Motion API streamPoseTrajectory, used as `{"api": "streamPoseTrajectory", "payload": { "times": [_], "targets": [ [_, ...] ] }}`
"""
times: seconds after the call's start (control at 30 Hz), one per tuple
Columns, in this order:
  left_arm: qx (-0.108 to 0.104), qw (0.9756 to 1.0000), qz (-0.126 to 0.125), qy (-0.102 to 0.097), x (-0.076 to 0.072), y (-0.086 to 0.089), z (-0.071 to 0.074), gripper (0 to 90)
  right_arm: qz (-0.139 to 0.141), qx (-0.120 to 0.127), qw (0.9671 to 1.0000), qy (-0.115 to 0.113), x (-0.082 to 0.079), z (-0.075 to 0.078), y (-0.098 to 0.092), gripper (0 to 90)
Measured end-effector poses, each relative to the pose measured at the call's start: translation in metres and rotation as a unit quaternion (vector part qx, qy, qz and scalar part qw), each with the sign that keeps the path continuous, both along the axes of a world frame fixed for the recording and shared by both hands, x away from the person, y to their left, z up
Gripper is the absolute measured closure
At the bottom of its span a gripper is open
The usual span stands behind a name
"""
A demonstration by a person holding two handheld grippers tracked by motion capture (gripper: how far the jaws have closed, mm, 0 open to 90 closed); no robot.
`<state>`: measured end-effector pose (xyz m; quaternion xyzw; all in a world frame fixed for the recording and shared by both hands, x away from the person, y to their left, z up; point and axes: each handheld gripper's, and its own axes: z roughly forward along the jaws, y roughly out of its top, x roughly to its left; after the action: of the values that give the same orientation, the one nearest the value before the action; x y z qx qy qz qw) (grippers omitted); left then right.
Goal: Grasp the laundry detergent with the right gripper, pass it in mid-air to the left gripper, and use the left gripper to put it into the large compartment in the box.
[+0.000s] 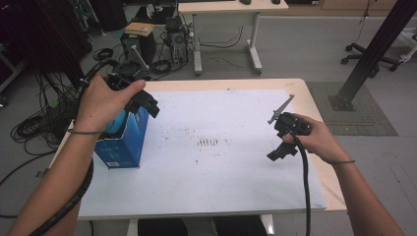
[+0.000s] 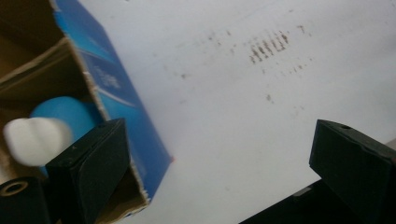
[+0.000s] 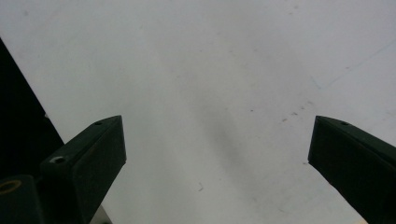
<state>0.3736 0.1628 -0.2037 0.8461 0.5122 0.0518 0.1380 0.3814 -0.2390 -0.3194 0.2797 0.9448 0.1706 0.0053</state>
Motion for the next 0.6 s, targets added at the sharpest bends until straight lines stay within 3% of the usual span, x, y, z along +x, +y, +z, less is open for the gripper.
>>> {"api": "streamPoseTrajectory", "payload": {
  "times": [0.03, 0.13, 0.17, 0.2, 0.23, 0.33, 0.37, 0.47, 0.5, 0.6],
  "targets": [
    [0.000, 1.0000, 0.000, 0.000, 0.000, 0.000, 0.000, 5.9, -0.018, 0.000, 0.9998, 0.000, 0.007, 0.010, -0.006, 3.7],
    [-0.003, 1.0000, -0.007, 0.003, -0.001, -0.004, -0.004, 5.9, -0.018, 0.000, 0.9998, 0.000, 0.007, 0.010, -0.006, 3.6],
    [-0.001, 0.9995, -0.030, 0.009, -0.005, -0.016, -0.015, 5.9, -0.027, 0.001, 0.9996, -0.003, 0.012, 0.019, -0.010, 3.5],
    [-0.001, 0.9995, -0.030, 0.009, -0.005, -0.016, -0.015, 6.1, -0.027, 0.001, 0.9996, -0.003, 0.012, 0.019, -0.010, 3.5],
    [-0.001, 0.9995, -0.030, 0.009, -0.005, -0.016, -0.015, 6.1, -0.042, -0.003, 0.9991, -0.007, 0.018, 0.033, -0.015, 3.5],
    [-0.004, 0.9990, -0.042, 0.012, -0.007, -0.022, -0.020, 6.0, -0.042, -0.003, 0.9991, -0.007, 0.018, 0.033, -0.015, 3.4],
    [-0.003, 0.9989, -0.045, 0.014, -0.008, -0.024, -0.021, 6.0, -0.049, -0.005, 0.9987, -0.010, 0.022, 0.042, -0.018, 3.3],
    [0.007, 0.9975, -0.067, 0.021, -0.013, -0.036, -0.034, 6.0, -0.056, -0.006, 0.9983, -0.012, 0.025, 0.049, -0.020, 3.3],
    [0.007, 0.9975, -0.067, 0.021, -0.013, -0.036, -0.034, 6.0, -0.072, -0.012, 0.9971, -0.019, 0.031, 0.066, -0.024, 3.3],
    [0.011, 0.9968, -0.075, 0.025, -0.015, -0.041, -0.040, 6.1, -0.072, -0.012, 0.9971, -0.019, 0.031, 0.066, -0.024, 3.3]
  ]
}}
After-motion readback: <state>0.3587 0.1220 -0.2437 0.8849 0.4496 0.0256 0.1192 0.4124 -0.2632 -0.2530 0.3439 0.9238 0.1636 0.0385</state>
